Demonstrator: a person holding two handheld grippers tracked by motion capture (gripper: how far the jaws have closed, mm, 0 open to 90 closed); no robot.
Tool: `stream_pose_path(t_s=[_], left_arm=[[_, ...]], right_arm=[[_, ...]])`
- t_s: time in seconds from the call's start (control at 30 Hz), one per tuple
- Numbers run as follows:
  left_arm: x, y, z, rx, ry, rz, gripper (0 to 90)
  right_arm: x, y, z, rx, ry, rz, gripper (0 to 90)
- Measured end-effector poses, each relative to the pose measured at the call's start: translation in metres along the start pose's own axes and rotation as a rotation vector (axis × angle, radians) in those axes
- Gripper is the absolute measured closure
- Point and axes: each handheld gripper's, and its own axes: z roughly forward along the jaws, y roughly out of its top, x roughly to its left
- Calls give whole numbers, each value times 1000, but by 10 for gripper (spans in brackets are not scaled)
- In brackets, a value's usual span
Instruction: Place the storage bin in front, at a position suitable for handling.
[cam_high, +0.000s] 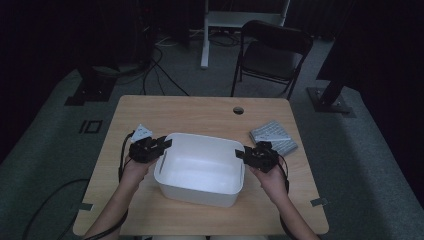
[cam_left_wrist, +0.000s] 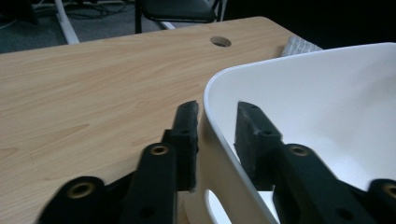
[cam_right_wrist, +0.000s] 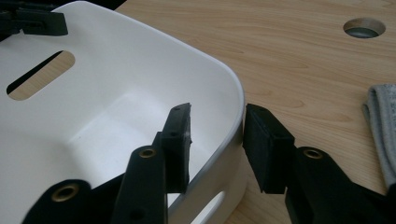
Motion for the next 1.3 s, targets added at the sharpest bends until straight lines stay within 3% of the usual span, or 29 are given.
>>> stream_pose_path(t_s=[0.23, 0.37, 0.63, 0.83, 1.0, 1.2, 1.27, 1.3], left_arm=[[-4, -2, -4, -2, 14, -11, 726], [-13, -7, -12, 3, 35, 6, 720], [-26, -18, -23, -6, 57, 19, 699], [-35, -23, -32, 2, 91, 14, 688], [-37, -25, -36, 10, 95, 3, 674], [-32, -25, -35, -14, 68, -4, 650], [-30, -25, -34, -12, 80, -2, 595], [-24, -22, -32, -19, 61, -16, 595]], right_arm=[[1, 6, -2, 3, -31, 2, 726], [4, 10, 0, 5, -75, -34, 784], [3, 15, 6, -4, -84, -47, 832], [2, 19, 11, 1, -71, -80, 839], [-3, 23, 15, -2, -29, -96, 839], [-6, 23, 14, 1, 11, -63, 827], [-8, 23, 12, -2, 26, -45, 807], [-9, 22, 10, -10, 46, -25, 772]])
